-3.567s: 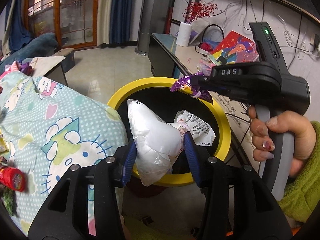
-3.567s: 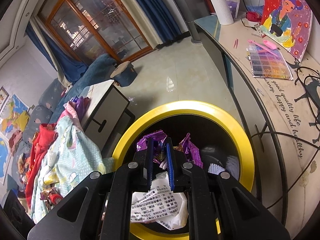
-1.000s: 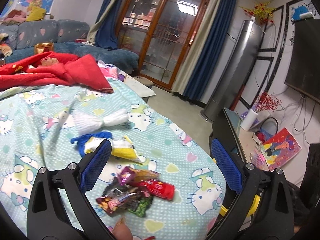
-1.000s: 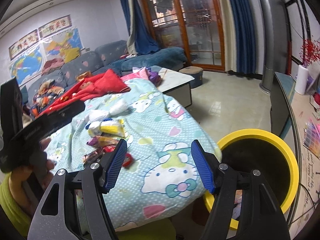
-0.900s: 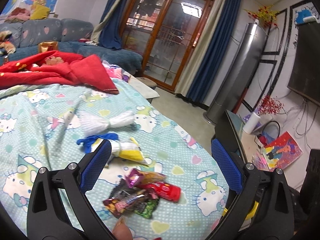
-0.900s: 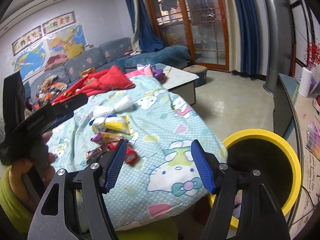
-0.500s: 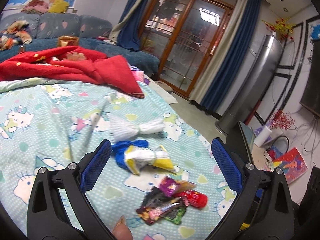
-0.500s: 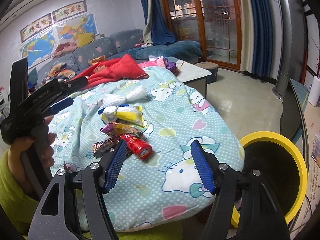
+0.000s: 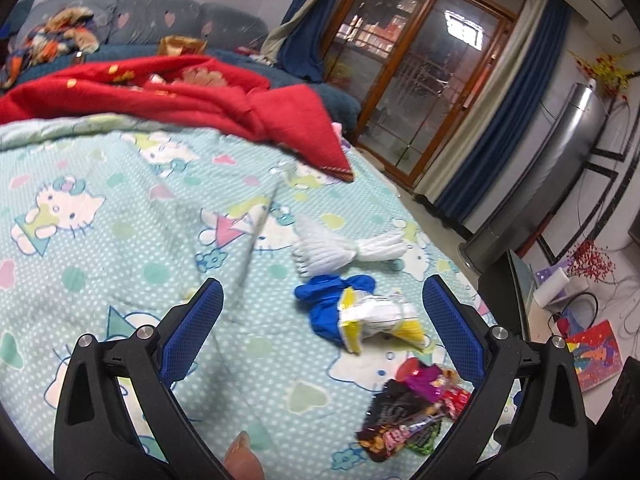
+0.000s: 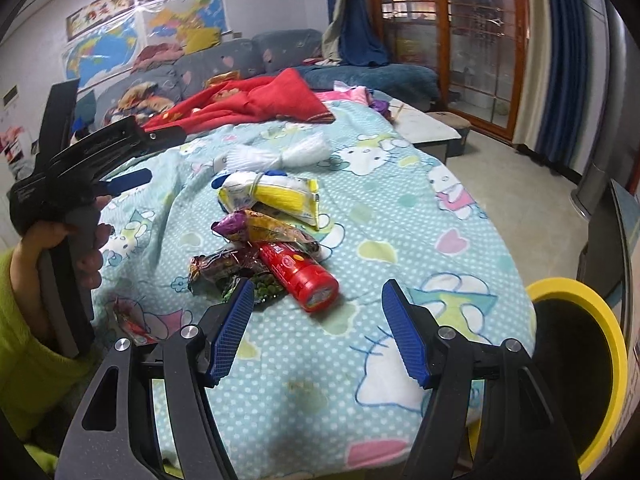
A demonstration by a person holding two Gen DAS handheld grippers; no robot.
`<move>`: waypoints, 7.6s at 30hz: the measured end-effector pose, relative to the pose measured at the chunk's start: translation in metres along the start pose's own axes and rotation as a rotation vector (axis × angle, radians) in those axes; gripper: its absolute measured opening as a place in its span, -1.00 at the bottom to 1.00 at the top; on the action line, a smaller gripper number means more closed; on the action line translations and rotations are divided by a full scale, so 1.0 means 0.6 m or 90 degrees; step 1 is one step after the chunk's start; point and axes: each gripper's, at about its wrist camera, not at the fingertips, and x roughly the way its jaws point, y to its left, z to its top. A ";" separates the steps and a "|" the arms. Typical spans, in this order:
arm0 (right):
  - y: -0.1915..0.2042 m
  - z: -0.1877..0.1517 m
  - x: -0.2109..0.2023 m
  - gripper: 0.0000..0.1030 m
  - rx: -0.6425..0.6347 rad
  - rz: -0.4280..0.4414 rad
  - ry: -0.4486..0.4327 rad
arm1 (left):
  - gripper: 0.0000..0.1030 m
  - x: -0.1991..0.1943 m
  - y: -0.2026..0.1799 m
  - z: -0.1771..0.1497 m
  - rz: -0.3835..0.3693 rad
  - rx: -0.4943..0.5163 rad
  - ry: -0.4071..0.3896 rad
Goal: Collect trash
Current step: 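Grasp the blue glove with the left tool while the right tool grasps the red can, then carry the blue glove and red can over the yellow bin with both tools, then open the left tool to drop the glove while the right tool drops the can, then bring both open tools back over the snack bags on the bedspread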
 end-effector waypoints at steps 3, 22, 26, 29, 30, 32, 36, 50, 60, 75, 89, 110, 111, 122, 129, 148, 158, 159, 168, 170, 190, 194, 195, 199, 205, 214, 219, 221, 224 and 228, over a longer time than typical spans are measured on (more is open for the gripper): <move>0.004 0.005 0.015 0.24 -0.021 0.001 0.004 | 0.51 0.014 0.017 0.000 -0.001 -0.026 0.016; 0.012 0.016 0.087 -0.18 -0.042 0.052 0.045 | -0.19 0.123 0.066 -0.005 -0.099 -0.167 0.135; 0.011 0.008 0.093 -0.27 -0.039 0.067 0.060 | -0.24 0.126 0.054 -0.004 -0.110 -0.156 0.138; 0.016 0.005 0.095 -0.37 -0.038 0.070 0.057 | -0.52 0.134 0.047 -0.010 -0.116 -0.148 0.152; 0.018 0.005 0.094 -0.38 -0.040 0.069 0.055 | -0.59 0.136 0.047 -0.012 -0.115 -0.147 0.154; 0.018 0.005 0.092 -0.39 -0.037 0.073 0.055 | -0.66 0.137 0.047 -0.014 -0.116 -0.145 0.156; 0.014 0.001 0.084 -0.40 -0.029 0.077 0.045 | -0.86 0.136 0.043 -0.016 -0.122 -0.136 0.159; -0.033 0.004 0.007 -0.44 0.052 0.095 -0.001 | -0.93 0.054 0.036 -0.007 -0.141 -0.092 0.103; -0.031 0.020 -0.032 -0.45 0.085 0.121 -0.025 | -0.94 -0.025 0.009 0.032 -0.152 -0.046 0.017; -0.047 0.035 -0.084 -0.45 0.105 0.074 -0.081 | -0.94 -0.050 -0.077 0.012 -0.215 0.016 0.030; -0.124 0.025 -0.125 -0.45 0.187 0.018 -0.120 | -0.94 -0.058 -0.158 -0.032 -0.261 0.088 0.061; -0.193 -0.004 -0.159 -0.45 0.260 -0.047 -0.144 | -0.93 -0.061 -0.264 -0.088 -0.315 0.183 0.093; -0.196 -0.005 -0.160 -0.45 0.263 -0.050 -0.145 | -0.93 -0.060 -0.265 -0.088 -0.317 0.186 0.094; -0.242 -0.032 -0.172 -0.45 0.318 -0.087 -0.138 | -0.93 -0.059 -0.312 -0.125 -0.339 0.235 0.114; -0.272 -0.050 -0.179 -0.45 0.348 -0.110 -0.130 | -0.93 -0.051 -0.334 -0.146 -0.345 0.258 0.129; -0.349 -0.111 -0.168 -0.45 0.435 -0.156 -0.091 | -0.93 -0.029 -0.403 -0.215 -0.360 0.333 0.179; -0.387 -0.145 -0.162 -0.45 0.495 -0.162 -0.075 | -0.93 -0.009 -0.440 -0.256 -0.369 0.384 0.209; -0.391 -0.149 -0.162 -0.45 0.501 -0.164 -0.073 | -0.93 -0.007 -0.443 -0.260 -0.370 0.389 0.213; -0.425 -0.184 -0.160 -0.45 0.542 -0.180 -0.062 | -0.93 0.025 -0.470 -0.296 -0.369 0.427 0.245; -0.431 -0.191 -0.160 -0.45 0.550 -0.181 -0.060 | -0.93 0.031 -0.477 -0.301 -0.365 0.433 0.247; -0.451 -0.211 -0.156 -0.07 0.612 -0.164 -0.056 | 0.01 0.058 -0.488 -0.313 -0.345 0.427 0.238; -0.451 -0.211 -0.161 0.02 0.622 -0.165 -0.061 | 0.50 0.046 -0.466 -0.293 -0.331 0.402 0.208; -0.450 -0.209 -0.162 0.02 0.619 -0.167 -0.061 | 0.59 0.042 -0.461 -0.289 -0.326 0.400 0.200; -0.440 -0.198 -0.163 0.02 0.600 -0.171 -0.063 | 0.78 0.029 -0.444 -0.265 -0.305 0.385 0.164; -0.407 -0.168 -0.167 0.02 0.550 -0.176 -0.073 | 0.78 0.008 -0.414 -0.230 -0.274 0.358 0.119; -0.335 -0.118 -0.163 0.14 0.466 -0.150 -0.076 | 0.78 -0.011 -0.355 -0.174 -0.219 0.304 0.069; -0.303 -0.098 -0.160 0.16 0.430 -0.134 -0.077 | 0.78 -0.028 -0.326 -0.150 -0.199 0.284 0.041; -0.291 -0.091 -0.156 0.16 0.416 -0.129 -0.074 | 0.78 -0.037 -0.316 -0.143 -0.193 0.281 0.029; -0.273 -0.082 -0.150 0.16 0.395 -0.124 -0.067 | 0.78 -0.046 -0.304 -0.135 -0.185 0.276 0.019; -0.250 -0.072 -0.144 0.17 0.370 -0.126 -0.063 | 0.78 -0.056 -0.289 -0.125 -0.179 0.268 0.004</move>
